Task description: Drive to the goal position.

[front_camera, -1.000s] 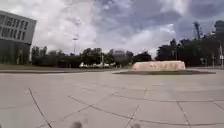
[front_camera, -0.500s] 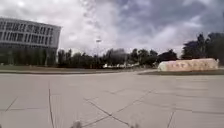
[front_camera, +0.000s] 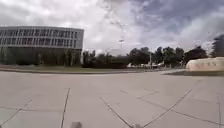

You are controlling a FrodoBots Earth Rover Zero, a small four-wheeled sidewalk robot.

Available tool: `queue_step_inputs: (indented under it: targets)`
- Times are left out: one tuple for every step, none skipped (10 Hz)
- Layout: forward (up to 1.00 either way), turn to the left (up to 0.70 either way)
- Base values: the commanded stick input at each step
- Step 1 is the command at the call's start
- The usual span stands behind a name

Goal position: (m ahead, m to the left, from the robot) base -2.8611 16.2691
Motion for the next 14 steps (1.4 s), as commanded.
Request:
queue_step_inputs:
  targets:
    - [0.7, 0.35]
    - [0.7, 0.35]
    - [0.7, 0.35]
    - [0.7, 0.35]
    - [0.7, 0.35]
    - [0.7, 0.35]
    - [0.7, 0.35]
    - [0.7, 0.35]
    - [0.7, 0.35]
    - [0.7, 0.35]
    - [0.7, 0.35]
    - [0.7, 0.35]
    - [0.7, 0.35]
    - [0.7, 0.35]
